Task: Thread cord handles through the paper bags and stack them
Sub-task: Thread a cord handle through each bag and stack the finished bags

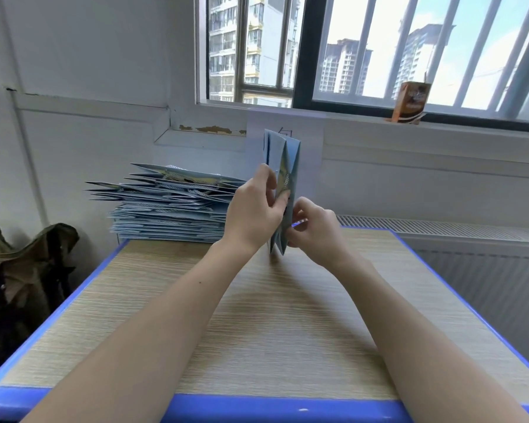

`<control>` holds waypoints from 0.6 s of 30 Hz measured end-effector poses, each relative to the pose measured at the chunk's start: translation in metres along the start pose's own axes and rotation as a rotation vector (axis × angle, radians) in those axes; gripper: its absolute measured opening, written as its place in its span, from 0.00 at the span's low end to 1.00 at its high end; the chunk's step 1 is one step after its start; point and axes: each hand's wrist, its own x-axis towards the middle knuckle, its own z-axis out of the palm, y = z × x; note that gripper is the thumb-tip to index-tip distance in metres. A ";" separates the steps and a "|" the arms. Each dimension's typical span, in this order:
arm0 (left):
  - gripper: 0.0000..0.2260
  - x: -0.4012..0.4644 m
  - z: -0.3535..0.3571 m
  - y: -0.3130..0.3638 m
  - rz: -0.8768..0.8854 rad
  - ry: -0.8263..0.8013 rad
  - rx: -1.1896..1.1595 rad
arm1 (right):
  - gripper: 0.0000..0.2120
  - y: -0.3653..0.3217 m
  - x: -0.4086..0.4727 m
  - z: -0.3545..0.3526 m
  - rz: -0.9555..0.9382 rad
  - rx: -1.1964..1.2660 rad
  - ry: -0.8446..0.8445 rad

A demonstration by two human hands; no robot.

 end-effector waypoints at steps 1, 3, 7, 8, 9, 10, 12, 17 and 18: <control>0.10 0.000 0.001 -0.002 -0.031 -0.001 0.001 | 0.06 0.000 -0.001 0.001 -0.009 -0.004 -0.012; 0.10 0.001 0.003 -0.007 -0.103 0.003 0.006 | 0.07 -0.001 -0.002 0.003 -0.027 -0.008 -0.038; 0.05 -0.001 0.009 -0.018 -0.210 0.002 0.017 | 0.08 -0.002 -0.003 0.009 -0.042 -0.013 -0.052; 0.06 -0.001 0.009 -0.018 -0.182 -0.023 0.017 | 0.08 -0.001 -0.002 0.011 -0.037 -0.007 -0.033; 0.07 -0.001 0.010 -0.017 -0.143 -0.064 0.001 | 0.07 0.000 -0.001 0.011 -0.023 0.005 -0.003; 0.08 0.000 0.010 -0.015 -0.103 -0.114 -0.031 | 0.06 0.001 0.001 0.010 0.001 0.016 0.038; 0.10 -0.003 0.011 -0.009 -0.038 -0.200 -0.096 | 0.05 0.002 0.002 0.004 0.063 0.060 0.124; 0.21 -0.007 0.005 -0.003 0.068 -0.194 -0.024 | 0.07 -0.014 -0.002 -0.012 0.151 0.383 0.157; 0.26 -0.006 0.001 -0.003 0.042 -0.244 -0.010 | 0.08 -0.021 -0.001 -0.015 0.164 0.458 0.160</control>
